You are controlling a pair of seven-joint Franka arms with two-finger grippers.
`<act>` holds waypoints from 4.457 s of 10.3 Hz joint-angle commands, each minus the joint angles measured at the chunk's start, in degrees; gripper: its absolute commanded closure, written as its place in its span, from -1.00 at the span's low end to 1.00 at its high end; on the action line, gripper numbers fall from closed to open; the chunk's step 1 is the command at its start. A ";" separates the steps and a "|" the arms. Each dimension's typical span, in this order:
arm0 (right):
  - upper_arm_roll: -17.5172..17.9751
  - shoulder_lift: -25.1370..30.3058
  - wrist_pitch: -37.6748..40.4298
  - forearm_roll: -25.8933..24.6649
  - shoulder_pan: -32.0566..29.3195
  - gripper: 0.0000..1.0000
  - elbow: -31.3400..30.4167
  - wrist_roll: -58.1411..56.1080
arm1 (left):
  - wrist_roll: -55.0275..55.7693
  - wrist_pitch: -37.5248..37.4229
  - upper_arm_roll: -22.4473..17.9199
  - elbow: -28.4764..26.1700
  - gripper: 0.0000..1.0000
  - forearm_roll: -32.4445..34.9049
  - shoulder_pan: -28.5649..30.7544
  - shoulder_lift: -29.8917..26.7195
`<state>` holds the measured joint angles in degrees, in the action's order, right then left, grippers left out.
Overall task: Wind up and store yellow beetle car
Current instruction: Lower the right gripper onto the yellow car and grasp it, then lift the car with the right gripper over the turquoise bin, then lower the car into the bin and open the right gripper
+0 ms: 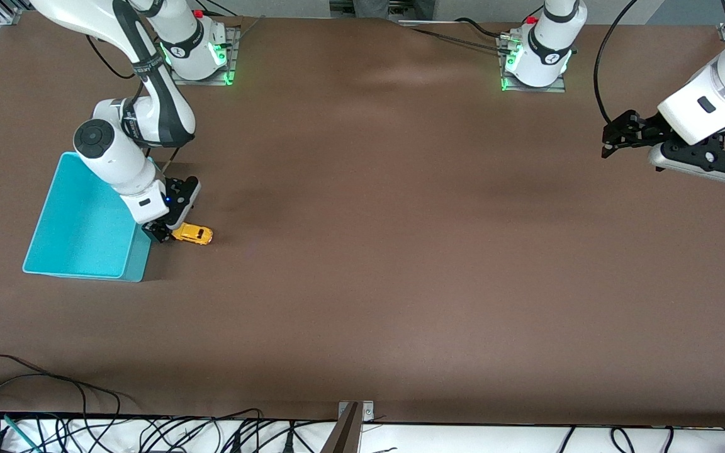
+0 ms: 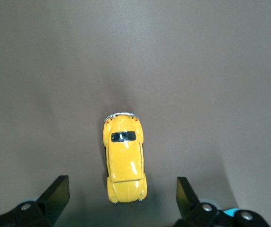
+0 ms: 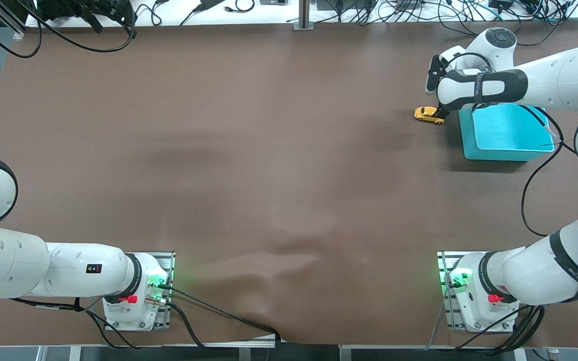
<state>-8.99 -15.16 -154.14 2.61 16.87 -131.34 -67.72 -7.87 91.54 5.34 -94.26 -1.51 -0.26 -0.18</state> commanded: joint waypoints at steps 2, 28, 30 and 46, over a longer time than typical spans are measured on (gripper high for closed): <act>-0.15 -1.18 -2.48 -0.06 0.36 -1.00 -0.58 -0.93 | 0.40 -1.54 -0.24 1.98 -1.00 -1.22 0.61 1.23; 1.35 5.91 12.66 0.73 -1.22 1.00 3.79 -1.11 | 0.48 -2.25 0.11 3.03 -1.00 0.10 2.46 2.38; -1.88 10.57 24.71 0.73 -1.23 1.00 6.27 -1.19 | 0.48 -2.33 0.11 2.94 -1.00 0.10 2.29 2.46; -18.08 -7.85 8.42 12.05 -4.65 1.00 5.83 -22.98 | 0.40 -3.12 0.81 3.03 -1.00 0.36 2.37 2.46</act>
<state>-27.27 -20.86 -145.18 11.17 12.55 -125.90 -88.49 -7.55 89.82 6.09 -93.32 -1.62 2.23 1.35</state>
